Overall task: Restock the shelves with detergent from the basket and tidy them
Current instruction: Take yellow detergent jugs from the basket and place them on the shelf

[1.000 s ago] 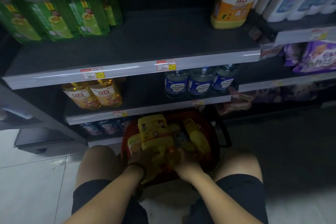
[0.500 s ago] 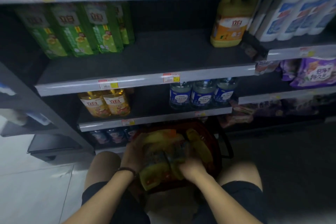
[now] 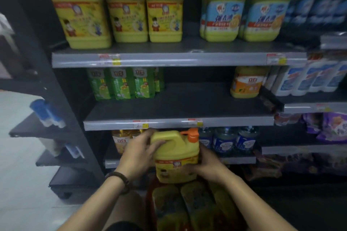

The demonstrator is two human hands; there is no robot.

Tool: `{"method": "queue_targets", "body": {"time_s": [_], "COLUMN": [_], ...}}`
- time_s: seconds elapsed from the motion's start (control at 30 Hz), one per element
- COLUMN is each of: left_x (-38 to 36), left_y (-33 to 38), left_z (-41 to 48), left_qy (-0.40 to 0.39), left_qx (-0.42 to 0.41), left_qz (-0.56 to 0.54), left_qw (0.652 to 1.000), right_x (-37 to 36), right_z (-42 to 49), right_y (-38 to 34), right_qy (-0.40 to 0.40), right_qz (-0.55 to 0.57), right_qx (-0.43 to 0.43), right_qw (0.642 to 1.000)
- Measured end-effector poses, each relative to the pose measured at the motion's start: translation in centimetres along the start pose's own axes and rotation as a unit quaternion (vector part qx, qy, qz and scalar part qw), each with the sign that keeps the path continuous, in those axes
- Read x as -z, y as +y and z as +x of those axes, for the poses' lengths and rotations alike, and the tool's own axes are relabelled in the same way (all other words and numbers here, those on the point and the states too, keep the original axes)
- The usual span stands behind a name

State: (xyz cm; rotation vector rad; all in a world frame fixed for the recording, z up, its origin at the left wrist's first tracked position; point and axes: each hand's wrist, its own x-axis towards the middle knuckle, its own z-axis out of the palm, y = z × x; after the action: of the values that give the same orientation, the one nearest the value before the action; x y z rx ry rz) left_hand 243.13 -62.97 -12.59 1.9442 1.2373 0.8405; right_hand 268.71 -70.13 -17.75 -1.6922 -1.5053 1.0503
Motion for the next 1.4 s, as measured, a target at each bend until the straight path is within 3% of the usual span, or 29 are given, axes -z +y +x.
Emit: {"method": "queue_targets", "body": {"time_s": [0.13, 0.27, 0.43, 0.7, 0.9, 1.03, 1.17, 1.4], "left_x": [4.8, 9.2, 11.2, 17.4, 21.4, 22.0, 20.8, 18.7], "left_y": [4.0, 7.4, 8.5, 14.0, 16.5, 15.1, 11.7, 10.4], "left_z": [2.0, 3.4, 5.2, 12.7, 19.5, 23.3, 26.3, 28.7], "left_qy": [0.030, 0.048, 0.002, 0.058, 0.094, 0.148, 0.179, 0.312], "left_qx": [-0.058, -0.078, -0.067, -0.132, -0.064, -0.105, -0.132, -0.100], "left_qz": [-0.007, -0.149, -0.124, -0.196, -0.206, -0.095, -0.057, 0.034], "left_qw": [0.998, 0.985, 0.990, 0.970, 0.972, 0.979, 0.973, 0.944], "right_x": [2.3, 5.0, 7.9, 11.9, 13.6, 13.2, 11.9, 11.3], "right_z": [0.2, 1.1, 3.1, 9.4, 16.1, 20.6, 24.6, 26.5], "right_y": [-6.1, -12.2, -19.6, -31.9, -37.5, -38.0, -36.2, -36.9], "right_qy": [0.050, 0.080, 0.096, 0.110, 0.108, 0.108, 0.171, 0.213], "right_qz": [0.035, 0.086, 0.118, 0.140, 0.120, 0.083, 0.008, -0.078], "right_qx": [0.060, 0.115, 0.185, 0.225, 0.227, 0.239, 0.248, 0.224], "right_qw": [0.996, 0.986, 0.971, 0.958, 0.961, 0.961, 0.954, 0.948]}}
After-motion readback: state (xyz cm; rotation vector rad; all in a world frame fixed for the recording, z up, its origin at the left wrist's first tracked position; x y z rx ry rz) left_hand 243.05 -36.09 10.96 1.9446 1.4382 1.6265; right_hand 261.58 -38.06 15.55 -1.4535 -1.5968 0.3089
